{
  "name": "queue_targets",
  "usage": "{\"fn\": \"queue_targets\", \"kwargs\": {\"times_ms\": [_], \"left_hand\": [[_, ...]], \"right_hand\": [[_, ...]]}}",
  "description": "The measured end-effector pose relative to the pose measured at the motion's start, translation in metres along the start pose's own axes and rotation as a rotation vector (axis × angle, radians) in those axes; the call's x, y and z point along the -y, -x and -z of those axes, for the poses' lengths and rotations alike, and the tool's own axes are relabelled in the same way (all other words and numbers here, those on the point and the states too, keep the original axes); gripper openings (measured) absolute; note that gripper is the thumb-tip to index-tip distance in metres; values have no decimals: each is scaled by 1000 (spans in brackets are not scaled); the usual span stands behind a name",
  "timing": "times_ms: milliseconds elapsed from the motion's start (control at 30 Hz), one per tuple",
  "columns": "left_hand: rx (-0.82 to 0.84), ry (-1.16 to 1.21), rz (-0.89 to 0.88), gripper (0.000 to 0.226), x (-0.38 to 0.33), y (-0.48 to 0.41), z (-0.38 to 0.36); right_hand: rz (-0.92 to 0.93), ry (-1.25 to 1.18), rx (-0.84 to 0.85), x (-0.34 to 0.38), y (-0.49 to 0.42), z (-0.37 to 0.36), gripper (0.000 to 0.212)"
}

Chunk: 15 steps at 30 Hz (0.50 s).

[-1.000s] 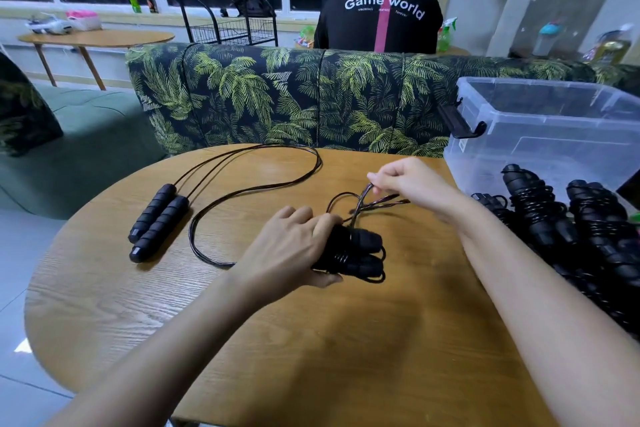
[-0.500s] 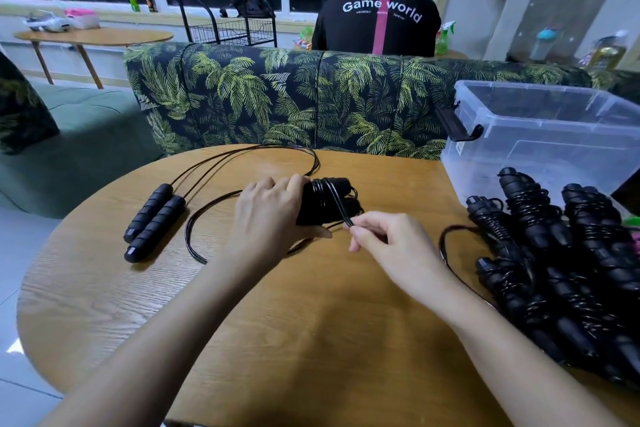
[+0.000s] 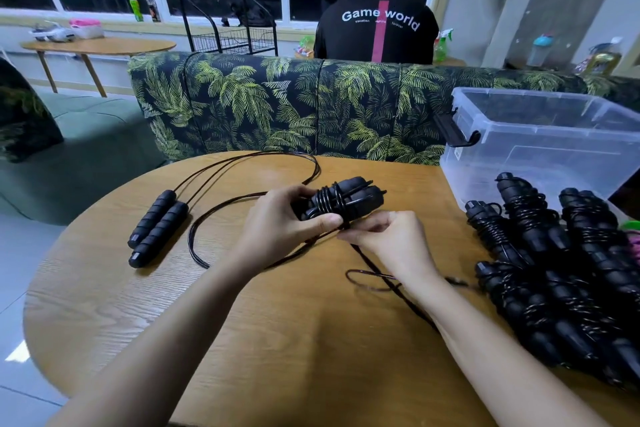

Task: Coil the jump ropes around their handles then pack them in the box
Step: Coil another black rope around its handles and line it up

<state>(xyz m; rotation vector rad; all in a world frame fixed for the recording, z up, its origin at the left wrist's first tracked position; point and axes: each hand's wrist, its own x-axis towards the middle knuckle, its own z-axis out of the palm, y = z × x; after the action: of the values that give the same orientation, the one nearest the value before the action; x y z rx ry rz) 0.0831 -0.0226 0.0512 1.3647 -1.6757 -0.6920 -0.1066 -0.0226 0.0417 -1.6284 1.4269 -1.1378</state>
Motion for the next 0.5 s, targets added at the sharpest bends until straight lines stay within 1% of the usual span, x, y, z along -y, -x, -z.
{"fn": "queue_targets", "kwargs": {"times_ms": [33, 100, 167, 200, 233, 300, 367, 400, 433, 467, 500], "left_hand": [[17, 6, 5, 85, -2, 0, 1], [64, -5, 1, 81, -4, -1, 3], [114, -42, -5, 75, -6, -3, 4], [141, -77, -18, 73, -8, -3, 4], [164, -111, -30, 72, -10, -3, 5], [191, -171, -47, 71, -13, -3, 6], [214, -243, -60, 70, -19, -4, 7], [230, -248, -55, 65, -23, -4, 8], [233, -195, -37, 60, -26, -4, 10], [211, -81, -5, 55, -29, -4, 11], [149, 64, 44, 52, -30, -5, 13]], "right_hand": [[23, 81, -82, -1, -1, 0, 34], [128, 277, -211, -3, -3, 4, 72], [377, 455, -270, 1, -4, 13, 92], [544, 542, -250, 3, -7, 18, 97], [707, 645, -195, 5, -10, 24, 100], [961, 833, -59, 5, -18, 32, 97], [1092, 899, 28, 4, -23, 38, 79], [1114, 894, 48, 2, -25, 40, 69], [1107, 873, 59, 2, -25, 42, 64], [1075, 838, 61, 3, -25, 43, 63], [1020, 799, 62, 4, -24, 44, 63]]}}
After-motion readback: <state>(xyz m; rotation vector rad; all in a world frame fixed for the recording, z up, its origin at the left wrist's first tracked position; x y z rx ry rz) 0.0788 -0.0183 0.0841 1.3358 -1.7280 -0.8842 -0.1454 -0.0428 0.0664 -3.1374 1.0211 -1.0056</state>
